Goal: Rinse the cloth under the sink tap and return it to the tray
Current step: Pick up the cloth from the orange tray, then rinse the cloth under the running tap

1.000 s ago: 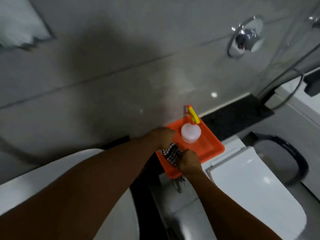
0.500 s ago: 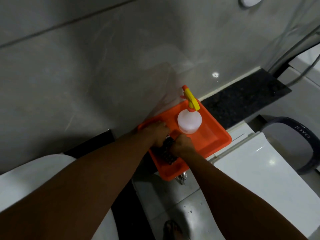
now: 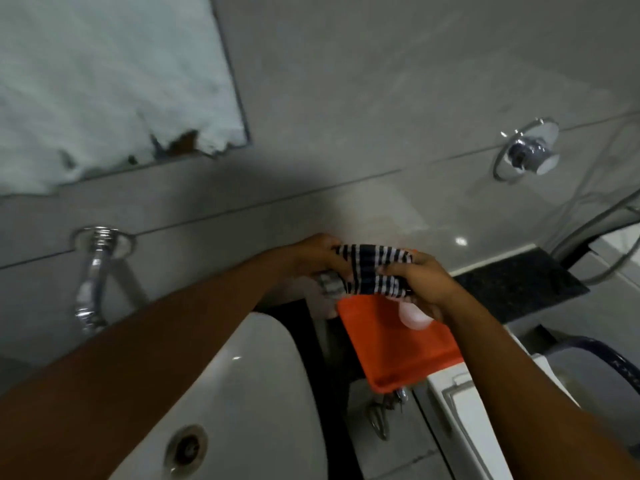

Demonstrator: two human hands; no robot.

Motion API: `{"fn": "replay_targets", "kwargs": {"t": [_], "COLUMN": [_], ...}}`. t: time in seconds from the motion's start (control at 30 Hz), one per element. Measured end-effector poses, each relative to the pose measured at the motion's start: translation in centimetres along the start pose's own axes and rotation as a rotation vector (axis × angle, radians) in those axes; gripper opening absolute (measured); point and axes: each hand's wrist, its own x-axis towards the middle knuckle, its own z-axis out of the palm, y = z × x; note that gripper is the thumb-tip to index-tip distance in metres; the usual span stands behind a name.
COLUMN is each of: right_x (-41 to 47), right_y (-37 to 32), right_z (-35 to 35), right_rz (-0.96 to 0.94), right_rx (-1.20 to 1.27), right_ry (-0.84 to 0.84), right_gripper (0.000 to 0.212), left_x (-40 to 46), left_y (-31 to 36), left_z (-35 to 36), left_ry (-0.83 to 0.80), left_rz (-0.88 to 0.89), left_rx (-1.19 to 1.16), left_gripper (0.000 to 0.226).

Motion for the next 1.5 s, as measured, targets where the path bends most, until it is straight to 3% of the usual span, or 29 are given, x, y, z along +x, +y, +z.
{"fn": "replay_targets", "kwargs": {"t": [0.13,0.33,0.47,0.6,0.77,0.83,0.93,1.0,1.03,1.1,1.23,1.3,1.37,1.43,1.5], "right_x": [-3.2,-6.0,-6.7,-6.0,-3.9,-3.9,-3.8,-2.8,-1.9,-0.2,2.9,4.2,5.3,5.9,6.2], "right_y": [-5.3,-10.0,-10.8,-10.0,-7.9,-7.1,-6.5,-6.4,-6.4,-6.0,-4.6,-4.1,-4.0,-3.8,-3.6], "right_z": [6.8,19.5,27.6,32.9,33.7,33.5,31.8,30.0,29.0,27.6,26.8,26.9,27.1,27.4,27.6], "right_rz": [-0.046,-0.106,-0.205,-0.258,-0.266,-0.379,-0.904,-1.283,-1.382,-1.45,-1.481,-1.526,-1.599,-1.643,-1.644], "right_rx": [0.114,0.005,-0.103,-0.129,-0.219,-0.283,-0.598,-0.944,-1.083,-1.291,-1.51,-1.535,-1.509,-1.467,-1.442], "right_ry": [-0.223,-0.4,-0.294,-0.154,0.007,0.02,0.163,0.272,0.286,0.251,0.25,0.288,0.349,0.382,0.396], "right_gripper": [0.026,0.032,0.025,0.017,0.018,0.024,0.027,0.032,0.038,0.053,0.075,0.08,0.08,0.08,0.079], "left_x": [-10.8,-26.5,-32.7,-33.2,-30.8,-29.0,-26.7,-25.7,-25.3,-25.5,-26.5,-26.8,-26.1,-24.7,-23.5], "left_y": [1.3,-1.1,-4.6,-7.4,-8.2,-7.6,-6.7,-6.9,-7.1,-7.5,-8.1,-8.3,-7.7,-6.5,-5.7], "left_z": [-5.4,-12.8,-15.8,-16.1,-13.4,-12.2,-12.1,-12.9,-13.1,-13.5,-14.9,-15.4,-15.4,-14.5,-13.2], "left_ry": [0.128,0.496,0.759,1.021,1.334,1.264,1.09,1.046,0.997,0.887,0.676,0.641,0.685,0.747,0.806], "left_rz": [-0.004,-0.087,-0.147,-0.217,-0.333,-0.298,-0.267,-0.241,-0.229,-0.228,-0.377,-0.406,-0.415,-0.413,-0.51], "left_rx": [-0.281,-0.222,-0.17,-0.079,0.437,0.398,0.194,-0.139,-0.371,-0.711,-0.842,-0.843,-0.687,-0.262,0.233], "left_gripper": [0.032,0.049,0.067,0.056,0.066,0.066,0.068,0.058,0.053,0.048,0.044,0.042,0.029,0.022,0.033]}}
